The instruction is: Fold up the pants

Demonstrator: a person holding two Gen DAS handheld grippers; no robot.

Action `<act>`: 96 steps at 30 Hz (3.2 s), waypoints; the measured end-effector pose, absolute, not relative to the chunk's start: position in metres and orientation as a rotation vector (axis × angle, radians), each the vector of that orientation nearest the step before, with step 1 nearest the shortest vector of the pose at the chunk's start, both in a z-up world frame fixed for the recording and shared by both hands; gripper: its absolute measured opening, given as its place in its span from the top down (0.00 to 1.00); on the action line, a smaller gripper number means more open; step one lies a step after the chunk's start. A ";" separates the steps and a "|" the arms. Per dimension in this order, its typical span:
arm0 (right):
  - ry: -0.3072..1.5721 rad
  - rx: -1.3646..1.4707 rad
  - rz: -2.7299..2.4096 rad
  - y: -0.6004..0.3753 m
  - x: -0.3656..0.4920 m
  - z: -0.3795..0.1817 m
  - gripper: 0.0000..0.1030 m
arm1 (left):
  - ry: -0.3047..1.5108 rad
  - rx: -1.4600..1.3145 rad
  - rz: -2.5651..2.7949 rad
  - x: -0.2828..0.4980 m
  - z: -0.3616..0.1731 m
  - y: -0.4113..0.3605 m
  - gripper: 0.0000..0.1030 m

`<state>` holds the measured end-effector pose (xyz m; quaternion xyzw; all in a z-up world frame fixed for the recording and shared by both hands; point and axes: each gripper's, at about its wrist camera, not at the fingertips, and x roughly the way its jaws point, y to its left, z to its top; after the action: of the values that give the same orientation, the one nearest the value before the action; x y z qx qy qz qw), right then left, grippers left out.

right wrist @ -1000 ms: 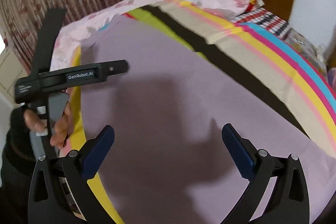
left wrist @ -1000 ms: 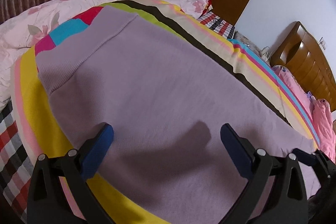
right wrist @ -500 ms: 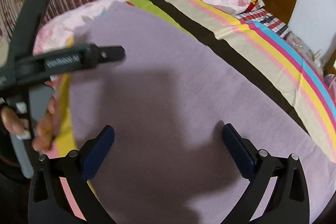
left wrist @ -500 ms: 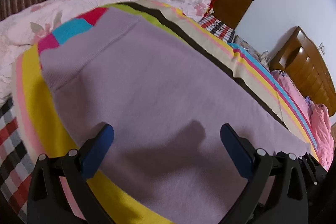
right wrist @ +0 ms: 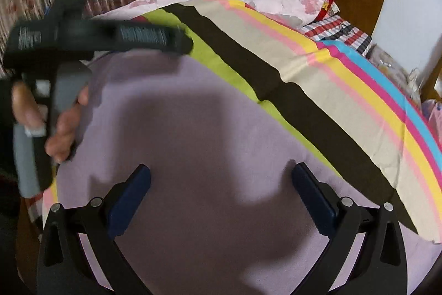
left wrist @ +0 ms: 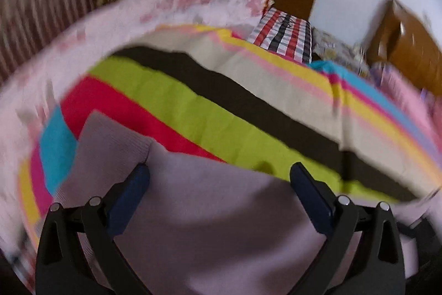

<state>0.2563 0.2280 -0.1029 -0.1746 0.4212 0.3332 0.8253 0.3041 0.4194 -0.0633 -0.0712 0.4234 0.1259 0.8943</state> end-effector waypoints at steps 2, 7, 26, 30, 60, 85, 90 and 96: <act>0.898 -0.360 0.714 0.228 0.259 -0.103 0.04 | 0.825 -0.090 0.269 0.290 -0.061 0.411 0.02; 0.897 -0.357 0.715 0.228 0.260 -0.104 0.04 | 0.585 -0.388 0.189 0.182 -0.023 0.444 0.02; 0.900 -0.313 0.742 0.220 0.263 -0.103 0.04 | 0.497 -1.052 0.039 0.115 -0.122 0.549 0.40; 0.901 -0.311 0.743 0.220 0.263 -0.103 0.04 | 0.430 -1.126 -0.005 0.122 -0.130 0.568 0.48; 0.865 -0.462 0.718 0.198 0.182 -0.102 0.04 | 0.305 -0.567 0.040 0.114 0.045 0.437 0.90; 0.799 0.516 0.428 -0.189 0.147 -0.031 0.04 | 0.668 0.267 -0.558 0.107 -0.040 0.030 0.75; 0.968 0.636 0.646 -0.158 0.147 -0.069 0.04 | 0.485 -0.061 -0.545 0.079 0.011 0.118 0.20; 1.133 0.469 0.676 -0.098 0.133 -0.091 0.19 | 0.517 -0.163 -0.290 0.054 -0.001 0.198 0.14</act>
<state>0.1330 -0.0981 -0.0910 0.2158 0.5213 0.3111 0.7648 0.0539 0.1977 -0.0011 -0.0802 0.2546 -0.1429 0.9531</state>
